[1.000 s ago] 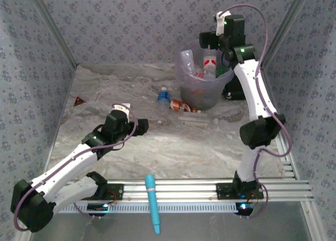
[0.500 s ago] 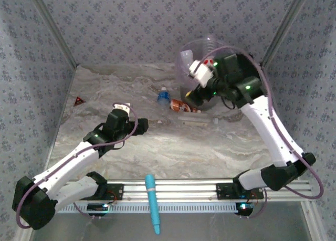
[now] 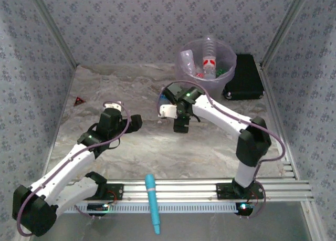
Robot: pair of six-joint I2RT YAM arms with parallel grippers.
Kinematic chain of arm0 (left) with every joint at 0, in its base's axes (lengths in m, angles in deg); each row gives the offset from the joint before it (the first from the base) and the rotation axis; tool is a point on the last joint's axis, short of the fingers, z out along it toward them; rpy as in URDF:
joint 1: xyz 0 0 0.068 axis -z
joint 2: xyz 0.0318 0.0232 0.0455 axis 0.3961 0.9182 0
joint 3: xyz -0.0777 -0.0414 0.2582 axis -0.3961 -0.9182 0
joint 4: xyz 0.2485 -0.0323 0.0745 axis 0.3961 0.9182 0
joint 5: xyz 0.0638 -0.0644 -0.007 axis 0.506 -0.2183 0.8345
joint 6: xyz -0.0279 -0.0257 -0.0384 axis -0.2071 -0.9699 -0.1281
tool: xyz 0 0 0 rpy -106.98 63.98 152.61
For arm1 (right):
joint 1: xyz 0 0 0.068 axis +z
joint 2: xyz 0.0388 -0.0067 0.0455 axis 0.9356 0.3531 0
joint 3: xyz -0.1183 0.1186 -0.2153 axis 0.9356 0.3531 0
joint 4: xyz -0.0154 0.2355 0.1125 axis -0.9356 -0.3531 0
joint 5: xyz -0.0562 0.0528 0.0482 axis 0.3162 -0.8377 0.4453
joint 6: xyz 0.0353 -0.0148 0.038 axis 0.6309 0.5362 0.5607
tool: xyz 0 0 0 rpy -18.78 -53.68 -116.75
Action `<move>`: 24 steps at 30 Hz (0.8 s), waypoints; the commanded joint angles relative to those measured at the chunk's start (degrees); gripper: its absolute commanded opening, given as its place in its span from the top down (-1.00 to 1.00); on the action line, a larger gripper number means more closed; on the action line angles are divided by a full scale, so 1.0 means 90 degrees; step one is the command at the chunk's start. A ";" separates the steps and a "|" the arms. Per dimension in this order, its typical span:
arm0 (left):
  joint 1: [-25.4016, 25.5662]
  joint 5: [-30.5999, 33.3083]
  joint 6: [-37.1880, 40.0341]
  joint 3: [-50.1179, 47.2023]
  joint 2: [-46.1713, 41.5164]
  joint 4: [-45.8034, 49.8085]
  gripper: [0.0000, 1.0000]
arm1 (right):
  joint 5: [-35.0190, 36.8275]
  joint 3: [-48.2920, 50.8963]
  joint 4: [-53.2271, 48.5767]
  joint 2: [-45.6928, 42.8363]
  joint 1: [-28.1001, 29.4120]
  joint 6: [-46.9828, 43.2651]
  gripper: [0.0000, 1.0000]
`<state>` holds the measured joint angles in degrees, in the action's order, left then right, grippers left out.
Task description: Put the plastic bottles in the bin
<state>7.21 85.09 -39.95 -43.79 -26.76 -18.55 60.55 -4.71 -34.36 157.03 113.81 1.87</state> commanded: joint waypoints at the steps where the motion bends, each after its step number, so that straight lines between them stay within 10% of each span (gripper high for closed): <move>1: -0.0092 -0.0074 -0.0076 -0.0096 -0.0235 0.0151 -0.99 | 0.0228 -0.0133 0.0168 0.0377 -0.0069 -0.0423 -0.92; 24: -0.0347 -0.0156 -0.0047 -0.0375 -0.0716 0.0157 -0.98 | 0.0414 -0.0189 0.1385 0.1959 -0.0573 -0.0734 -0.80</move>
<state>4.44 84.52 -40.32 -46.74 -31.99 -17.30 63.44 -6.09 -22.47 172.88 109.33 -3.16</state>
